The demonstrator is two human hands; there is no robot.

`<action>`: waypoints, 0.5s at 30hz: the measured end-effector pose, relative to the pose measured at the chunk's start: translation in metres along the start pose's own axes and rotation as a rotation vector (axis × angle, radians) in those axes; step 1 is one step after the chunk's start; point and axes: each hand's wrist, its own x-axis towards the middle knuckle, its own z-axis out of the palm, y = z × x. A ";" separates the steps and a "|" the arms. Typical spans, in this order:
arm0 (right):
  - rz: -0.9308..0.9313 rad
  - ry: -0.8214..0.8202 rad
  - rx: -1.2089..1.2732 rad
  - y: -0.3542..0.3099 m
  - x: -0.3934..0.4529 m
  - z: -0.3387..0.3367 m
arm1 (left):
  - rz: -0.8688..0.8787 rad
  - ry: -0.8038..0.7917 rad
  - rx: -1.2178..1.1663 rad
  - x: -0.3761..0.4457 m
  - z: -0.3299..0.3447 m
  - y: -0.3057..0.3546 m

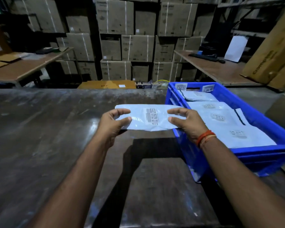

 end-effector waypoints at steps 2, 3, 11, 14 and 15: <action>-0.025 0.033 0.003 -0.010 0.006 -0.028 | 0.023 0.000 0.028 0.001 0.027 0.017; -0.023 0.054 0.012 -0.012 0.008 -0.049 | 0.027 -0.019 0.042 0.001 0.047 0.024; 0.218 0.207 0.030 0.012 0.006 -0.192 | 0.011 -0.176 0.187 -0.014 0.188 0.033; 0.311 0.193 -0.088 0.030 -0.001 -0.240 | 0.012 -0.212 0.350 -0.022 0.229 0.018; 0.334 0.183 -0.121 0.036 -0.005 -0.255 | 0.030 -0.214 0.454 -0.025 0.242 0.014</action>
